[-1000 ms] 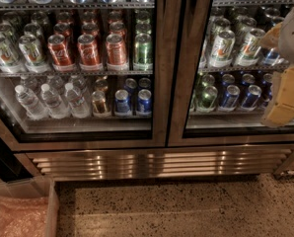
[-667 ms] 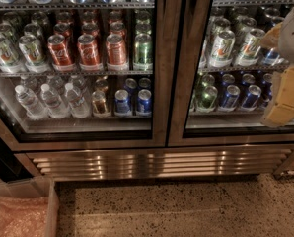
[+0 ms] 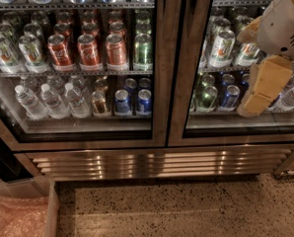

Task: Open left fridge door

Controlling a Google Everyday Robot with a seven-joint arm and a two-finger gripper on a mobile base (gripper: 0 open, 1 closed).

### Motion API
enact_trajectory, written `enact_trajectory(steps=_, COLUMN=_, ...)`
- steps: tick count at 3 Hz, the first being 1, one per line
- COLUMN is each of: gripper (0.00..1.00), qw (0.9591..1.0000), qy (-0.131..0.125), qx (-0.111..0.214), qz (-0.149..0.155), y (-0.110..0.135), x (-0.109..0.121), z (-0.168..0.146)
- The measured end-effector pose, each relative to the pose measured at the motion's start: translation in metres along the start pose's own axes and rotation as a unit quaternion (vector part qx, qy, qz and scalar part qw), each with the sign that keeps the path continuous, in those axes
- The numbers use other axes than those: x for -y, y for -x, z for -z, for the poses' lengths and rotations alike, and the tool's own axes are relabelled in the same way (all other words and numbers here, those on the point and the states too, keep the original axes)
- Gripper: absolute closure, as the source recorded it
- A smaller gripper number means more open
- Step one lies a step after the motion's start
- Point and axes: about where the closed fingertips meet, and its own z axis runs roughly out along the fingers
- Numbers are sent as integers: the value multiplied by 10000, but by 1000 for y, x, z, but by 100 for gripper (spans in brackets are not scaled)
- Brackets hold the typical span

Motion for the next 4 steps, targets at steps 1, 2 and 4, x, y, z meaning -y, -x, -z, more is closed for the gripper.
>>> enact_trajectory(steps=1, gripper=0, qw=9972, qy=222, qx=655, qz=299, y=50, x=1, z=-9)
enact_trajectory(steps=2, gripper=0, qw=9966, qy=250, qx=726, qz=303, y=55, x=-1, z=-9)
enact_trajectory(steps=4, gripper=0, qw=9955, qy=57, qx=944, qz=32, y=63, x=26, z=-16)
